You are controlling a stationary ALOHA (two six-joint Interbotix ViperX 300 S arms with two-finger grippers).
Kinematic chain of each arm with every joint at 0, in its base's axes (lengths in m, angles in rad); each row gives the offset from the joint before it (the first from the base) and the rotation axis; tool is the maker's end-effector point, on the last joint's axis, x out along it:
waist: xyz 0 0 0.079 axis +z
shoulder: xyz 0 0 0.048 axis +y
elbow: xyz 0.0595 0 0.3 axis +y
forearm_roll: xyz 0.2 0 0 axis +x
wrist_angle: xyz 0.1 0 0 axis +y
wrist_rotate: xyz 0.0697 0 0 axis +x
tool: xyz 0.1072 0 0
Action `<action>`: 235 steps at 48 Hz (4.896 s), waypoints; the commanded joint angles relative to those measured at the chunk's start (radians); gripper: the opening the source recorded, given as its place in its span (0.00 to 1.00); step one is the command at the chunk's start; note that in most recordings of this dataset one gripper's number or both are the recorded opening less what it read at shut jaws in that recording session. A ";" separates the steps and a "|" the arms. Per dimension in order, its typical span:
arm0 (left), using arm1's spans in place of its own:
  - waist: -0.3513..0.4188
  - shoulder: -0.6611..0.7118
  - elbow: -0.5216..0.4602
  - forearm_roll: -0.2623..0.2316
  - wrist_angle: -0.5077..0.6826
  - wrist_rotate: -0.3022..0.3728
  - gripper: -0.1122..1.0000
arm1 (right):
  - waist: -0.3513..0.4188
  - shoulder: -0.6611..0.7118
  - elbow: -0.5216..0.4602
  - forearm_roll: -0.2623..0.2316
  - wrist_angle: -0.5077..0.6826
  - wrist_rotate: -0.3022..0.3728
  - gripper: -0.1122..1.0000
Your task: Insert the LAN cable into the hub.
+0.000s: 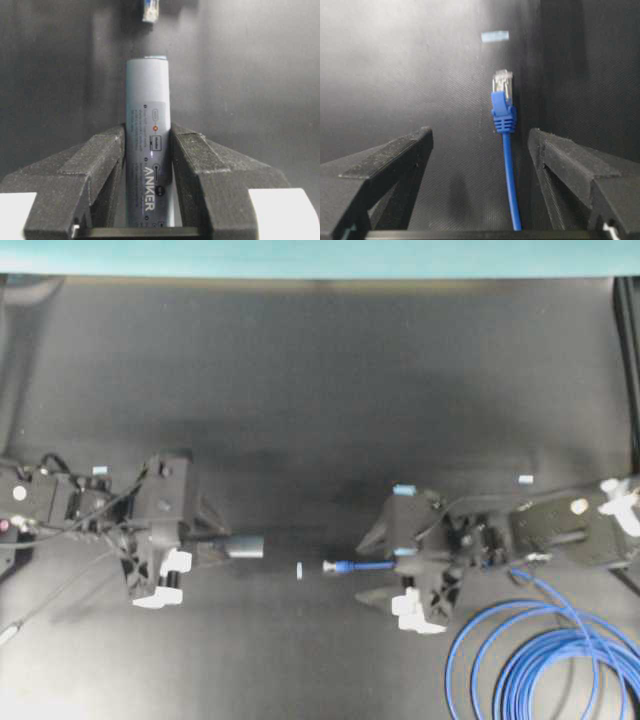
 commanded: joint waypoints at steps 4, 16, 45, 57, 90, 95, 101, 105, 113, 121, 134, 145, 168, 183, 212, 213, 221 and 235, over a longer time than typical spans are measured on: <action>-0.009 -0.009 -0.034 0.002 0.003 -0.005 0.36 | -0.023 0.029 -0.021 -0.002 -0.011 -0.008 0.77; -0.012 -0.009 -0.031 0.002 0.031 -0.008 0.36 | -0.034 0.066 -0.028 0.000 -0.014 -0.008 0.75; -0.011 -0.011 -0.029 0.002 0.031 -0.008 0.35 | 0.009 0.067 -0.040 -0.002 0.034 -0.003 0.22; -0.011 -0.009 -0.054 0.003 0.031 0.002 0.35 | -0.017 -0.057 -0.087 0.003 0.101 0.005 0.22; 0.014 0.067 -0.192 0.003 0.195 0.092 0.35 | -0.052 -0.057 -0.253 0.003 0.313 0.005 0.22; 0.017 0.067 -0.192 0.003 0.209 0.092 0.35 | -0.051 -0.057 -0.253 0.003 0.311 0.005 0.22; 0.018 0.069 -0.192 0.003 0.213 0.092 0.35 | -0.049 -0.057 -0.253 0.003 0.310 0.005 0.22; 0.018 0.072 -0.193 0.003 0.213 0.092 0.35 | -0.051 -0.057 -0.253 0.003 0.307 0.003 0.22; 0.018 0.080 -0.195 0.003 0.213 0.092 0.35 | -0.060 -0.055 -0.259 0.003 0.304 -0.002 0.22; 0.018 0.092 -0.199 0.003 0.209 0.092 0.35 | -0.066 -0.049 -0.270 0.002 0.305 -0.003 0.22; 0.018 0.101 -0.209 0.003 0.209 0.092 0.36 | -0.067 -0.046 -0.279 0.000 0.314 -0.006 0.22; 0.020 0.101 -0.209 0.003 0.209 0.092 0.35 | -0.067 -0.043 -0.278 0.002 0.336 -0.008 0.22; 0.021 0.115 -0.230 0.003 0.216 0.095 0.35 | -0.064 -0.028 -0.307 -0.002 0.353 -0.011 0.22; 0.020 0.124 -0.245 0.003 0.244 0.095 0.35 | -0.057 -0.017 -0.330 -0.003 0.373 -0.011 0.22; 0.025 0.155 -0.291 0.005 0.250 0.097 0.35 | -0.043 0.006 -0.367 -0.003 0.400 -0.012 0.22; 0.025 0.156 -0.295 0.005 0.250 0.098 0.35 | -0.044 0.009 -0.368 -0.005 0.400 -0.012 0.22; 0.023 0.169 -0.318 0.005 0.250 0.126 0.35 | -0.043 0.015 -0.380 -0.003 0.397 -0.014 0.22; 0.025 0.170 -0.318 0.003 0.227 0.127 0.35 | -0.044 0.012 -0.376 -0.005 0.350 -0.005 0.22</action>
